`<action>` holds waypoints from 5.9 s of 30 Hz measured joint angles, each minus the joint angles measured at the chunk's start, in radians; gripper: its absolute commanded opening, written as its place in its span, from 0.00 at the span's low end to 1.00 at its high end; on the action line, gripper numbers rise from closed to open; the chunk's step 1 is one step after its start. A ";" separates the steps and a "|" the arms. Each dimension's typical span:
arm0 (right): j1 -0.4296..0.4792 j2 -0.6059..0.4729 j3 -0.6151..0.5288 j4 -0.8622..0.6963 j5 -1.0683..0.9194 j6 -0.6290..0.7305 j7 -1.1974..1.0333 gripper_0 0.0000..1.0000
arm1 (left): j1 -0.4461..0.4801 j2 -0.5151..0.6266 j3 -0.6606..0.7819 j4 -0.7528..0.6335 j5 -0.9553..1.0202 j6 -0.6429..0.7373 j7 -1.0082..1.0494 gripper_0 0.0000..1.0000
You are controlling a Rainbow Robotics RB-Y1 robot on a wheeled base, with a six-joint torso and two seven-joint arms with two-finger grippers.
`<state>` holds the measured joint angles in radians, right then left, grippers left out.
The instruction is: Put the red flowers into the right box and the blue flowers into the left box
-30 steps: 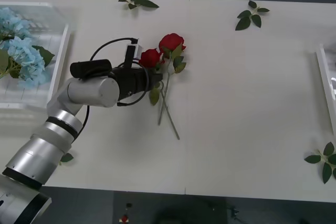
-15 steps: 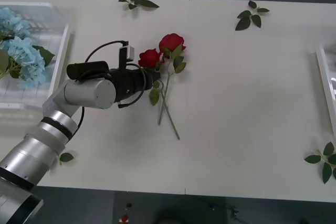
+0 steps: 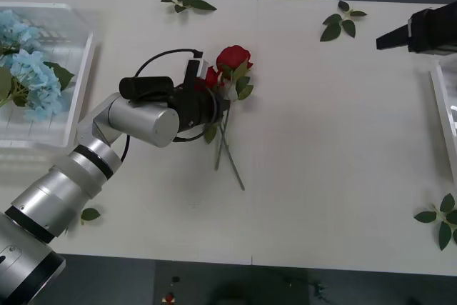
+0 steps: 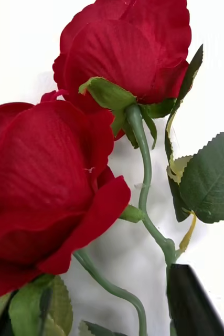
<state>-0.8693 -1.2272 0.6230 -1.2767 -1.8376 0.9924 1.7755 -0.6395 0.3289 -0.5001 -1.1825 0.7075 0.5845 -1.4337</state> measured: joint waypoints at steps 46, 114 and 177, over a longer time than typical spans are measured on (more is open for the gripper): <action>0.630 0.178 -0.561 -0.347 -0.365 0.215 0.942 1.00 | 0.036 -0.030 0.005 0.003 -0.281 -0.006 0.003 0.00; 0.630 0.178 -0.561 -0.347 -0.366 0.193 0.942 1.00 | 0.205 0.098 0.139 -0.682 -0.422 0.968 0.979 1.00; 0.630 0.178 -0.561 -0.347 -0.371 0.193 0.942 1.00 | 0.340 0.114 0.052 -0.469 -0.820 0.638 1.192 0.00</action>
<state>-0.2393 -1.0495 0.0617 -1.6234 -2.2087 1.1858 2.7179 -0.2997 0.4427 -0.4479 -1.6516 -0.1122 1.2228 -0.2417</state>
